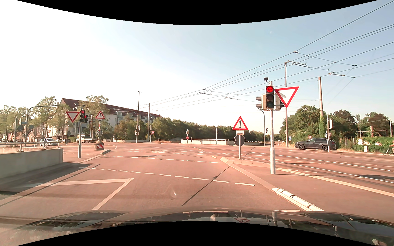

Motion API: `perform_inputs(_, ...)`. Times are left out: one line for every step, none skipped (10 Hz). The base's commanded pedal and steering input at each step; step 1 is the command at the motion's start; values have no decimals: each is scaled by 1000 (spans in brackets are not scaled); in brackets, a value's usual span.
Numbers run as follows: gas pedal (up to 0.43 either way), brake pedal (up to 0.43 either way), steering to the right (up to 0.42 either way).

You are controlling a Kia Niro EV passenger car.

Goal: Follow the waypoints while adhering to traffic rules and regulations

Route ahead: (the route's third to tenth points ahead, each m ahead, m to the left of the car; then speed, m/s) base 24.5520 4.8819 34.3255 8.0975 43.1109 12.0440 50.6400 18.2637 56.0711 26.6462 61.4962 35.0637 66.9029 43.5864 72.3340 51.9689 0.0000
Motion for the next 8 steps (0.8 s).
perform_inputs(0,244,-78)
perform_inputs(0,238,-78)
perform_inputs(0,238,-78)
perform_inputs(0,244,-78)
perform_inputs(0,244,-78)
perform_inputs(0,244,-78)
perform_inputs(0,244,-78)
perform_inputs(0,244,-78)
